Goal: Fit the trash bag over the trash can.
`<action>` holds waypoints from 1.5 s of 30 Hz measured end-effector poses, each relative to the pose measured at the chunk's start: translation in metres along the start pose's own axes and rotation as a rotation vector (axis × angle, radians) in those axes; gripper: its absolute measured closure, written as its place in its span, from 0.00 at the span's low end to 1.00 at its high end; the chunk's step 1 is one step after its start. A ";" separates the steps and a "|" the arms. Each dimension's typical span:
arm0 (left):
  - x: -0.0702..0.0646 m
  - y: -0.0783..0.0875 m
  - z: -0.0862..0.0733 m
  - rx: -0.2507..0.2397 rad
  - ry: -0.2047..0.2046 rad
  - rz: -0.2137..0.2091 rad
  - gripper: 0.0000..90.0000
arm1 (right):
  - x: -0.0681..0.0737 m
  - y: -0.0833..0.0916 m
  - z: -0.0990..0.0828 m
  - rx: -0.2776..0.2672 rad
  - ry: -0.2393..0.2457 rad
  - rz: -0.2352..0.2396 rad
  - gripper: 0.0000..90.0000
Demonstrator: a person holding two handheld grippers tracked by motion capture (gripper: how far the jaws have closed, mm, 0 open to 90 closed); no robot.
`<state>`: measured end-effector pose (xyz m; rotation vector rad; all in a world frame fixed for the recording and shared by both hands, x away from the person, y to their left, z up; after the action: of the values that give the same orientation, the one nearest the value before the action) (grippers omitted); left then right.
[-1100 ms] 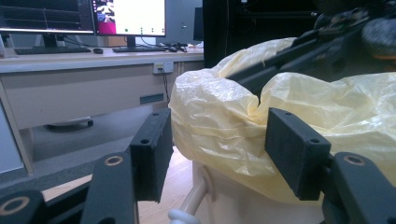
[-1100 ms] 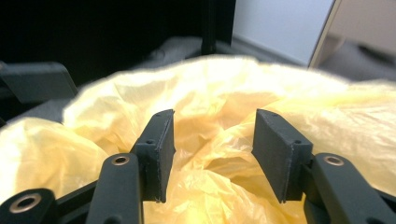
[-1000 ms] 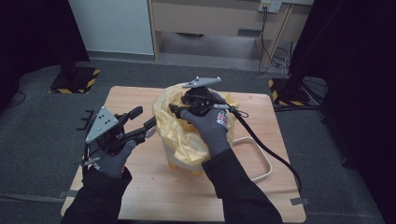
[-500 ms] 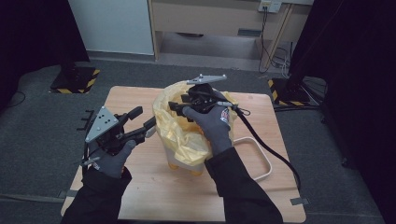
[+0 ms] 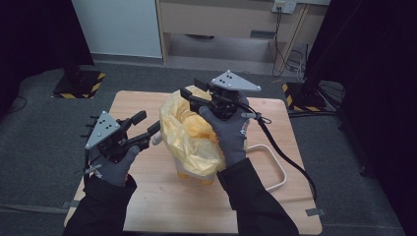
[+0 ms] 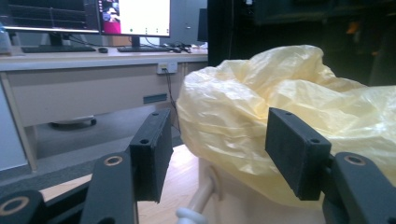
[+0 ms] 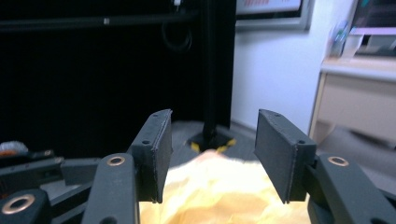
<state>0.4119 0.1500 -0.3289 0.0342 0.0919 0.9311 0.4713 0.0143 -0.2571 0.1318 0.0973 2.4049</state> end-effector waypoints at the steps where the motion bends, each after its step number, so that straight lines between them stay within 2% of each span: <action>1: 0.002 0.001 0.001 -0.004 0.003 0.004 0.45 | -0.001 0.003 0.005 -0.024 0.011 -0.010 0.51; 4: 0.007 0.004 0.001 -0.008 0.012 0.014 0.45 | -0.001 0.009 0.015 -0.068 0.034 -0.029 0.51; 7: 0.012 0.005 0.000 -0.011 0.024 0.022 0.44 | -0.001 0.014 0.024 -0.093 0.042 -0.049 0.50; 11: 0.017 0.005 -0.004 -0.002 0.038 0.024 0.43 | -0.006 0.022 0.033 -0.120 0.070 -0.097 0.50; 14: 0.023 0.004 -0.010 0.015 0.053 0.035 0.40 | -0.012 0.029 0.037 -0.131 0.082 -0.132 0.50; 17: 0.031 0.003 -0.018 0.048 0.059 0.065 0.38 | -0.020 0.035 0.038 -0.138 0.076 -0.154 0.50; 25: 0.045 0.008 -0.032 0.090 0.085 0.090 0.38 | -0.047 0.057 0.037 -0.146 0.076 -0.238 0.49; 29: 0.052 0.013 -0.037 0.105 0.088 0.113 0.38 | -0.064 0.072 0.032 -0.141 0.079 -0.290 0.49; 31: 0.053 0.016 -0.041 0.118 0.109 0.109 0.38 | -0.072 0.079 0.029 -0.137 0.075 -0.306 0.49; 32: 0.056 0.017 -0.043 0.119 0.097 0.118 0.38 | -0.078 0.084 0.025 -0.130 0.077 -0.321 0.49; 37: 0.062 0.020 -0.053 0.140 0.110 0.126 0.38 | -0.102 0.105 0.006 -0.111 0.064 -0.376 0.49; 45: 0.068 0.023 -0.078 0.197 0.112 0.139 0.37 | -0.131 0.128 -0.030 -0.088 0.018 -0.426 0.49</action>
<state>0.4263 0.2173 -0.4095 0.1730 0.2881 1.0598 0.4801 -0.1697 -0.2822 0.0429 0.0235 1.9811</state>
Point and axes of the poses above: each handheld gripper's, and its own axes: y roughly backward along the jaws, z roughly out of its top, x roughly to its left, the point moved 10 cm from there along -y, roughly forward along the jaws
